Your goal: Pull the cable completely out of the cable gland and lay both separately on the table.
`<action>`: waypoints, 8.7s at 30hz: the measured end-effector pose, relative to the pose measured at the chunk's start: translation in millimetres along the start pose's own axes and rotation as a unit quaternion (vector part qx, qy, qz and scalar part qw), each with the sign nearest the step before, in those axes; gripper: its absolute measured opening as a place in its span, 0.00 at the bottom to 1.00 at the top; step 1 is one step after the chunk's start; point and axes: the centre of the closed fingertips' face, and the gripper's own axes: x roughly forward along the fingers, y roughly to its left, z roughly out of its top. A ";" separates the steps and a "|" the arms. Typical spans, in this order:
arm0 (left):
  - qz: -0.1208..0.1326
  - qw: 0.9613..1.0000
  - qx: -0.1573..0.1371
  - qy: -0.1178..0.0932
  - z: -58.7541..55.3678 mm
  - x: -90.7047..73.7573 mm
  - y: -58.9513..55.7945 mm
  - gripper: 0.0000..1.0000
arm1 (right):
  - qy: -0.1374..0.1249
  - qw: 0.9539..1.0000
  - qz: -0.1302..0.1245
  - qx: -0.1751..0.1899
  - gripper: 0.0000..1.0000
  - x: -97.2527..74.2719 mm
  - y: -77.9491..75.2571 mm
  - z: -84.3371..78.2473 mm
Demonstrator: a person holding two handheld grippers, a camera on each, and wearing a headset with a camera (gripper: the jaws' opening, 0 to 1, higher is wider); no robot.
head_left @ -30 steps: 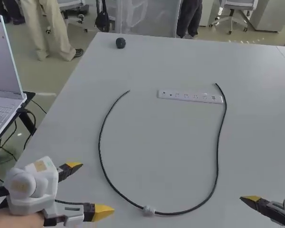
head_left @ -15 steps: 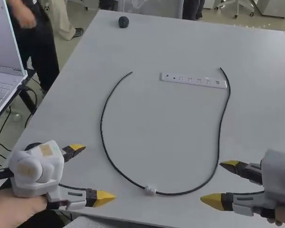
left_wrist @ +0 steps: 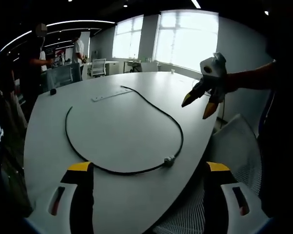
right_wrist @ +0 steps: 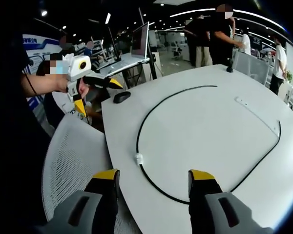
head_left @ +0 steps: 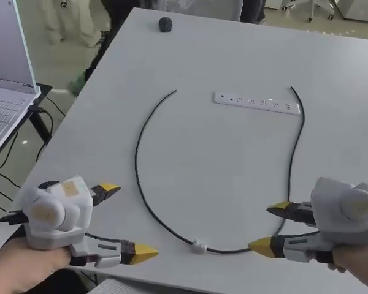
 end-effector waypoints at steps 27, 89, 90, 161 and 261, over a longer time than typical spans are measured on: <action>-0.015 1.000 0.006 0.003 -11.1 -8.3 -3.4 0.91 | 0.095 0.994 0.032 -0.039 0.47 64.1 21.5 -5.8; -0.027 1.000 0.006 0.011 -21.9 -11.7 -4.9 0.86 | 0.189 0.970 0.052 -0.145 0.10 141.3 33.4 -45.5; -0.027 1.000 0.005 0.011 -21.9 -11.6 -4.2 0.86 | 0.189 0.969 0.052 -0.150 0.10 141.3 33.5 -45.6; -0.103 0.993 0.052 0.005 35.6 58.9 -74.4 0.80 | 0.113 0.972 0.052 -0.201 0.07 22.9 48.3 0.5; -0.232 0.966 0.107 -0.039 53.4 73.3 -133.2 0.14 | 0.088 0.969 0.202 -0.110 0.19 -7.1 70.5 22.7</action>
